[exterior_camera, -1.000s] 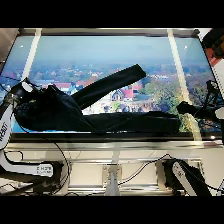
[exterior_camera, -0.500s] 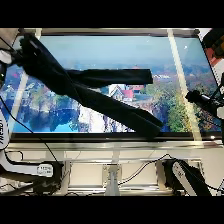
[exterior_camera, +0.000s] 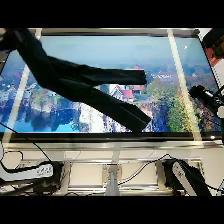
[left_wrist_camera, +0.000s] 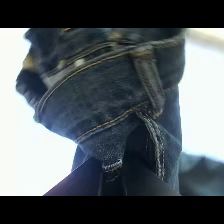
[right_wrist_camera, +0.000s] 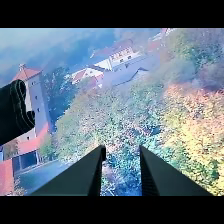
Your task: Fold the clothes and pants, and hang the long-sleeved shirts on hangers.
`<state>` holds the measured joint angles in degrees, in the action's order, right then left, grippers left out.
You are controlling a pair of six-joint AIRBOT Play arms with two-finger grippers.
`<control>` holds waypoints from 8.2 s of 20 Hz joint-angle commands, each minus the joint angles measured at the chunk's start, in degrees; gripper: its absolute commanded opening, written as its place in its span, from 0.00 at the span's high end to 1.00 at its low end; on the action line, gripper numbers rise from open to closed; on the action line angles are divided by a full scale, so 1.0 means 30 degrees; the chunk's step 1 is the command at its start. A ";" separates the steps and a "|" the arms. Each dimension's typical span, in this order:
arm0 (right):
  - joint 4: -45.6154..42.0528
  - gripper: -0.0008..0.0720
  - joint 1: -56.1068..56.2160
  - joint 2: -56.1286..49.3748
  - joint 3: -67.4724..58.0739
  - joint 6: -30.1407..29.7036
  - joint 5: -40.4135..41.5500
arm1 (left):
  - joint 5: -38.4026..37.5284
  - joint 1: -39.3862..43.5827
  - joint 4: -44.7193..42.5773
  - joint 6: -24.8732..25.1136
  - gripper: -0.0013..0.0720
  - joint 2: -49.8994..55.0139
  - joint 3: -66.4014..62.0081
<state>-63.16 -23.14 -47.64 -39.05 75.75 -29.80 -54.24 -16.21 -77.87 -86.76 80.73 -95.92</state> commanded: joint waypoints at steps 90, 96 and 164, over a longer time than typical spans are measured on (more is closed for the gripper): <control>0.0175 0.34 0.4393 0.1530 0.1668 -0.9828 -1.2947 | -0.2841 -1.0091 -0.9063 0.4583 0.92 -0.4044 0.9530; 0.5778 0.37 0.4393 -0.2346 0.1610 -0.5005 -0.5515 | -0.4903 -1.0149 -1.0032 0.4575 0.92 -0.3985 0.9537; -0.3366 0.95 0.3934 -1.8221 -2.1609 0.3599 -0.9508 | -0.3184 -1.1234 0.6557 0.6681 0.14 0.2004 0.9551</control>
<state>-73.65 -11.20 -102.35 -103.90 86.46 -57.63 -64.03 -51.16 -60.40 -70.89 82.74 -67.29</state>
